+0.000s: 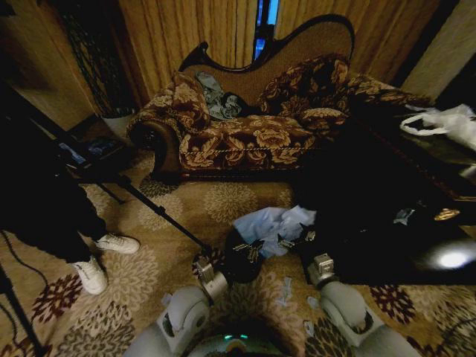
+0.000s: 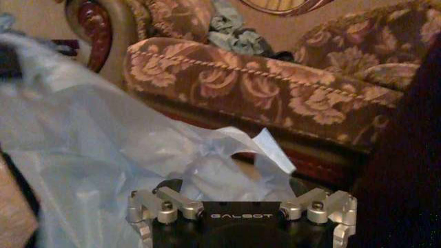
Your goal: Place a garbage bag over the trash bin.
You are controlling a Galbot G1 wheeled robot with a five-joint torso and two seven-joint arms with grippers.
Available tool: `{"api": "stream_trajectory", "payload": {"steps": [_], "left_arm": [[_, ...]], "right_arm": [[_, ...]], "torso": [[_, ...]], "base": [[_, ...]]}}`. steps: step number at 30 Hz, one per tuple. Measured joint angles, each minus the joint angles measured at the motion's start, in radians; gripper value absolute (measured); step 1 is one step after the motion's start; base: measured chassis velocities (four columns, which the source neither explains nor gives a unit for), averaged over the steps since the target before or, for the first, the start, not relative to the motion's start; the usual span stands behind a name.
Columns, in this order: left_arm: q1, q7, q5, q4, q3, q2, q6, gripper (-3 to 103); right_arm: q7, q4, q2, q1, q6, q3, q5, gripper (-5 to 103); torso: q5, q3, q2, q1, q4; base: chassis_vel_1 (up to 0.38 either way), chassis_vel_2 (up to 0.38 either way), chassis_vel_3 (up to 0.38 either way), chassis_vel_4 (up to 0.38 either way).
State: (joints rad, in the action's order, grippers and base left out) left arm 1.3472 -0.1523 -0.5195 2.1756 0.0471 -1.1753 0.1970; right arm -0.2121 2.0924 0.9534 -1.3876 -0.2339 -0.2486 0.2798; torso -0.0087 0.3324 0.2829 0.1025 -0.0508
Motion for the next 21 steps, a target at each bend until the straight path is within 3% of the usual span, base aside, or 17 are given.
{"api": "stream_trajectory", "payload": {"steps": [11, 21], "left_arm": [[-0.003, -0.012, 0.015, -0.035, 0.025, 0.007, -0.033, 0], [-0.029, -0.086, 0.017, -0.136, 0.038, 0.012, -0.101, 0]], "right_arm": [[0.007, -0.019, 0.022, -0.011, 0.019, 0.030, -0.040, 100], [0.007, 0.003, 0.022, -0.064, 0.035, -0.004, -0.033, 100]], "torso": [[0.0001, 0.000, 0.000, 0.000, 0.0000], [0.0000, 0.000, 0.000, 0.000, -0.0001]], "base": [[0.000, 0.000, 0.000, 0.000], [0.000, 0.000, 0.000, 0.000]]}}
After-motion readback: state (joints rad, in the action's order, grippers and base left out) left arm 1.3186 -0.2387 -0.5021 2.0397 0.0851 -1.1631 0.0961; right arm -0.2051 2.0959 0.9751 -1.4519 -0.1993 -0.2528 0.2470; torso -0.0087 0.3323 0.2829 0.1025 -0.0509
